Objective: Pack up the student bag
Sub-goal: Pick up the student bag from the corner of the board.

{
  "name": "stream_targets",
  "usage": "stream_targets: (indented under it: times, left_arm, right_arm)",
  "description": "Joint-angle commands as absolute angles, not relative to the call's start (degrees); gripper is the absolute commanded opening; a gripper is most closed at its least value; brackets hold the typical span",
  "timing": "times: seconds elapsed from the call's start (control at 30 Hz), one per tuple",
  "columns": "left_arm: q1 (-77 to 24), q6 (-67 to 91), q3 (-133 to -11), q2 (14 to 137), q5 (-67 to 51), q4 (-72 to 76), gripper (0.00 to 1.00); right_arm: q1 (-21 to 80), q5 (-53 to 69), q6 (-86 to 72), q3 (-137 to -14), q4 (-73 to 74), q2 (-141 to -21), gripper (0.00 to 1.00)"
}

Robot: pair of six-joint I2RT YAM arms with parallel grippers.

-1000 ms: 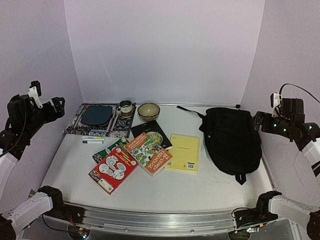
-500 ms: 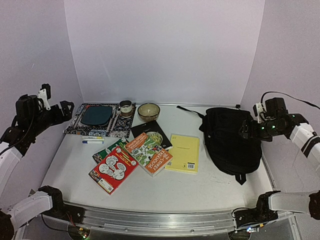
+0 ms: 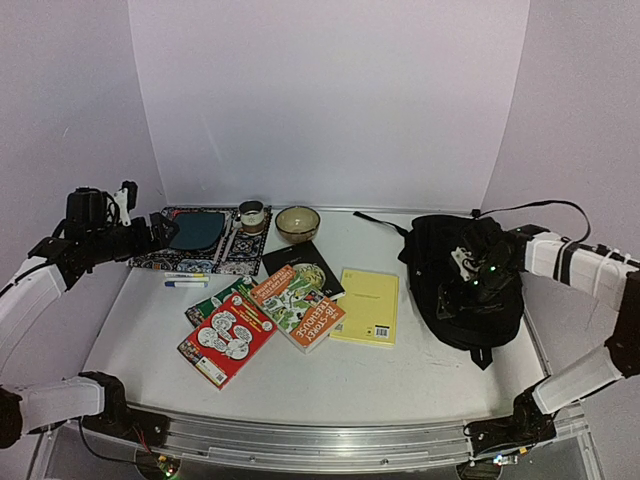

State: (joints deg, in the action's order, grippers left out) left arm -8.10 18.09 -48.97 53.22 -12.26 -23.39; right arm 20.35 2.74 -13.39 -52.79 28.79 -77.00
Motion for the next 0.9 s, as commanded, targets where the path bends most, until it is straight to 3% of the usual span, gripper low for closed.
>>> stream_targets:
  times: [0.0, 0.13, 0.27, 0.4, 0.5, 0.63, 0.7, 0.87]
  left_arm:
    - [-8.5, 21.2, -47.9, 54.3, -17.0, -20.6, 0.99]
    - [-9.5, 23.4, -46.7, 55.1, -18.1, -20.0, 0.99]
    - [-10.2, 25.1, -45.6, 55.2, -19.2, -19.5, 0.99]
    - [-10.7, 26.3, -44.9, 54.8, -19.8, -19.4, 0.99]
    - [-10.9, 27.1, -44.4, 54.5, -20.2, -19.3, 0.99]
    - [-11.1, 27.8, -44.2, 54.3, -20.9, -19.1, 0.99]
    - [-11.2, 28.2, -44.2, 54.3, -21.2, -19.0, 0.99]
    - [-11.5, 29.1, -45.0, 55.1, -22.4, -18.7, 0.99]
  right_arm:
    - [22.4, 0.6, -11.5, -53.6, 33.9, -83.6, 0.98]
    - [24.1, -1.3, -10.3, -53.9, 32.3, -89.2, 0.95]
    - [25.2, -3.9, -9.2, -55.2, 30.5, -94.7, 0.83]
    - [26.8, -5.5, -8.9, -57.2, 30.1, -98.6, 0.55]
    - [28.8, -5.8, -9.4, -59.0, 30.0, -100.1, 0.28]
    - [32.0, -5.5, -10.9, -61.9, 31.0, -99.7, 0.05]
    - [33.4, -5.8, -11.8, -63.8, 32.3, -98.8, 0.0]
    - [36.2, -6.7, -13.3, -69.5, 37.4, -96.7, 0.0]
